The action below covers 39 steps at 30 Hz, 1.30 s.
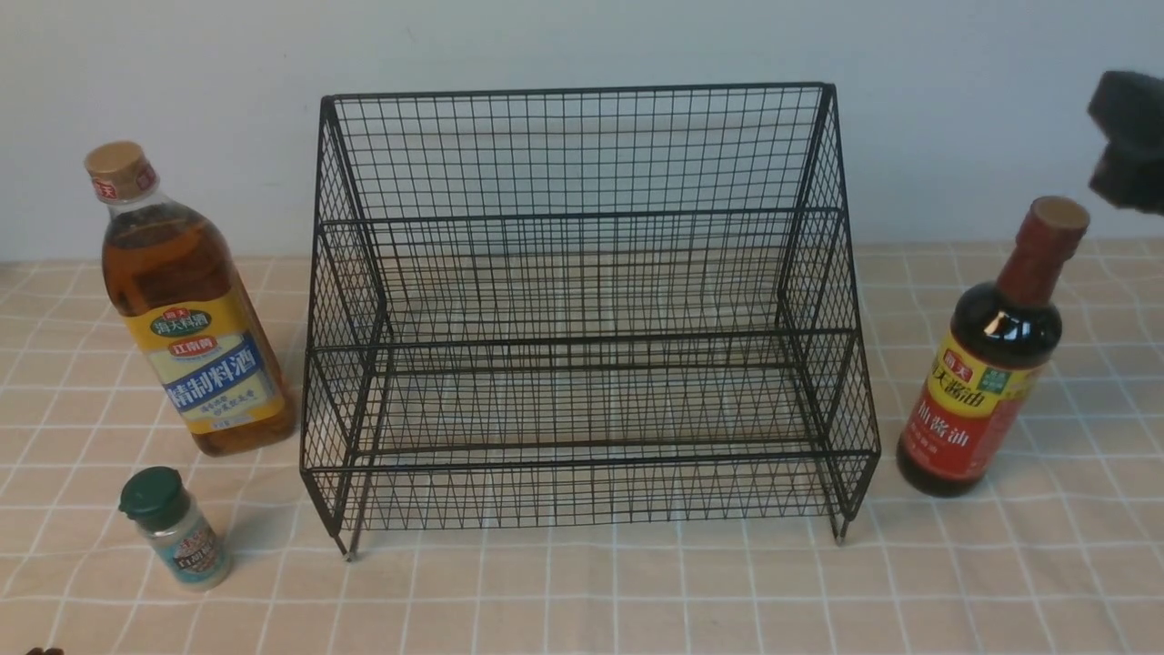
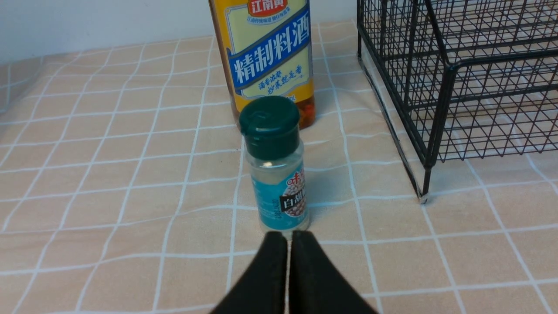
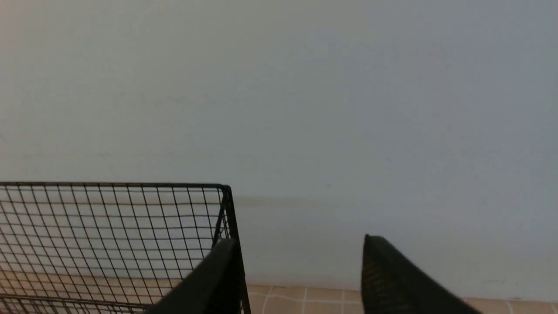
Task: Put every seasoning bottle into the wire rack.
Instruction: Use the right arm to grab the condiment bottle closest to it, then use the right arm to put the condiment bottle back on the shelf
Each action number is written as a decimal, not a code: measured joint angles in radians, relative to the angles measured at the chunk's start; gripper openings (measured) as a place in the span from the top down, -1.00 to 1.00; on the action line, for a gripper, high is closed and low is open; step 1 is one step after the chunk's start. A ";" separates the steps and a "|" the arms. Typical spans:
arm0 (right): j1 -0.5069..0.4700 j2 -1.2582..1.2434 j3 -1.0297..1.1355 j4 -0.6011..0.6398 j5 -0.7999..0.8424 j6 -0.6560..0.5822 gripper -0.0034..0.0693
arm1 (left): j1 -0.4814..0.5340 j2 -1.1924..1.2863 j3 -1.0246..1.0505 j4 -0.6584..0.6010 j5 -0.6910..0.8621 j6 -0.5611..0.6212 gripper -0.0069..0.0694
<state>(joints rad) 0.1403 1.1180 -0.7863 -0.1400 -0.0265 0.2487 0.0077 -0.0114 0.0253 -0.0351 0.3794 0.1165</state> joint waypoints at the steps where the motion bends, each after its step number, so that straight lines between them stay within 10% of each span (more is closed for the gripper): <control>1: 0.000 0.005 -0.001 0.000 0.000 0.000 -0.14 | 0.000 0.000 0.000 0.000 0.000 0.000 0.84; 4: 0.000 0.101 -0.012 -0.003 -0.001 -0.002 -0.48 | 0.000 0.000 0.000 0.000 0.000 0.000 0.84; 14: -0.022 0.275 -0.014 -0.011 0.026 -0.002 -0.70 | 0.000 0.000 0.000 0.000 0.000 0.000 0.84; 18: -0.022 0.313 -0.015 -0.046 0.026 -0.002 -0.50 | 0.000 0.000 0.000 0.000 0.000 0.000 0.84; 22: -0.022 0.316 -0.016 -0.095 0.026 -0.001 0.19 | 0.000 0.000 0.000 0.000 0.000 0.000 0.84; 39: 0.028 -0.040 -0.166 -0.198 0.128 0.052 0.17 | 0.000 0.000 0.000 0.000 0.000 0.000 0.84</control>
<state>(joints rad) 0.1687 1.0777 -0.9525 -0.3381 0.1016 0.3007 0.0077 -0.0114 0.0253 -0.0351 0.3794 0.1165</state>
